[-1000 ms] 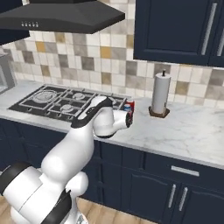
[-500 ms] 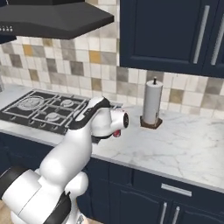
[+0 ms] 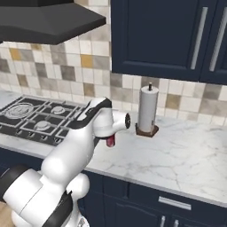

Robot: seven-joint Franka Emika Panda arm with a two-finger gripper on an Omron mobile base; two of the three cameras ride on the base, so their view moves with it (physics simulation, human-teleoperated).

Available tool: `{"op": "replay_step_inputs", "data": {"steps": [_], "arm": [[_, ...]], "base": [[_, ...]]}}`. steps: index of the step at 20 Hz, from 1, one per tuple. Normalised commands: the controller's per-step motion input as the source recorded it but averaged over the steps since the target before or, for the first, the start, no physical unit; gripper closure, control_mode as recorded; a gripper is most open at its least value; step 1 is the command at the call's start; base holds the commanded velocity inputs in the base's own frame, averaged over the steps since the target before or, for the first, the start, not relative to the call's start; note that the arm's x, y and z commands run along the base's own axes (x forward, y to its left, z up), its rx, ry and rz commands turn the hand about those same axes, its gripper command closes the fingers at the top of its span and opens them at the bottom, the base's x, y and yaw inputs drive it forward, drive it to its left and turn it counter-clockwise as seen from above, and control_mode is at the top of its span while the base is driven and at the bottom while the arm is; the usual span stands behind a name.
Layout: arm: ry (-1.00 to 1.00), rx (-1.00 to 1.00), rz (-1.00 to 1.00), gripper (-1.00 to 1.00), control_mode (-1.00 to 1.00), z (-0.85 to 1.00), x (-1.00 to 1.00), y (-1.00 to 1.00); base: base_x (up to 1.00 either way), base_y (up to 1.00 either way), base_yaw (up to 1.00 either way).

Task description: Four empty soda cans are scattered around the kitchen. Gather all the cans and cluster them next to the stove for recycling.

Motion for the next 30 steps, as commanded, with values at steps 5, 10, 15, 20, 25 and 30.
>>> {"op": "replay_step_inputs", "data": {"steps": [5,10,15,20,25,30], "arm": [[0.0,0.0,0.0,1.0,1.0,0.0,0.0,0.0],[0.0,0.0,0.0,1.0,1.0,0.0,0.0,0.0],[0.0,0.0,0.0,1.0,1.0,0.0,0.0,0.0],[0.0,0.0,0.0,1.0,1.0,0.0,0.0,0.0],[0.0,0.0,0.0,1.0,1.0,0.0,0.0,0.0],[0.0,0.0,0.0,1.0,1.0,0.0,0.0,0.0]], "base": [[0.07,0.0,-0.22],[0.03,0.04,-0.24],[0.05,0.02,-0.21],[0.02,0.0,-0.12],[0.01,0.0,-0.02],[0.0,0.0,0.0]]}}
